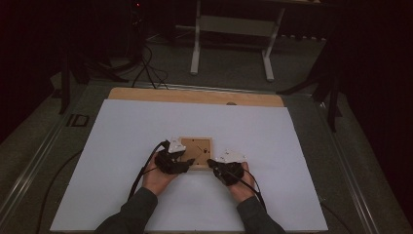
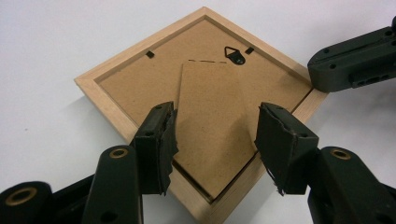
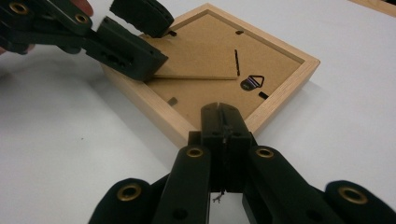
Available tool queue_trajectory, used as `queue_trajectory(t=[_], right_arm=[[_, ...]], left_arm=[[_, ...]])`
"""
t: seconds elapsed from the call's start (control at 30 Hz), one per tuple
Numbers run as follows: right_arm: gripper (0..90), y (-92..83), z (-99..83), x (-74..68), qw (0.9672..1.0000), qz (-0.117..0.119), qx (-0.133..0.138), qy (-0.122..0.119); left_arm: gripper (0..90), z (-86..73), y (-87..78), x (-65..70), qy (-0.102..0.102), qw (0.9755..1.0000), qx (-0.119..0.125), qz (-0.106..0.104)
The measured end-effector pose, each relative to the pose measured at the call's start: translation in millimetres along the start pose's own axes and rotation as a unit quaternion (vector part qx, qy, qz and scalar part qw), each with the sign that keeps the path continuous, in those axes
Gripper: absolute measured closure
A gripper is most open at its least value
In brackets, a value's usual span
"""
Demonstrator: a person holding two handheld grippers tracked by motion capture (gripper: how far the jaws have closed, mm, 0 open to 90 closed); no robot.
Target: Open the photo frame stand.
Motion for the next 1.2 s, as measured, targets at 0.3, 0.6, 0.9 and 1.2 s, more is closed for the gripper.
queue_trajectory(t=[0.3,0.6,0.9,1.2], right_arm=[[89.8,0.0,0.0,0.0,1.0,0.0,0.0,0.0],[89.8,0.0,0.0,0.0,1.0,0.0,0.0,0.0],[89.8,0.0,0.0,0.0,1.0,0.0,0.0,-0.001],[89.8,0.0,0.0,-0.2,1.0,0.0,0.0,-0.001]], left_arm=[[47.1,0.0,3.3,-0.7,-0.003,1.0,-0.008,0.004],[50.7,2.3,3.6,0.8,0.009,0.9998,-0.016,0.012],[51.0,12.2,-2.8,3.7,0.007,0.9998,-0.008,0.016],[44.2,8.9,-0.2,2.6,-0.004,0.9996,-0.026,0.011]])
Point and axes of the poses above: each handheld gripper's, and its own axes: y roughly forward along the jaws, z roughly out of its top, x roughly to its right, the point moved 2 cm from there along y, roughly forward along the jaws, and after that the axes turned 6 degrees about -y, right-handed, at the moved point
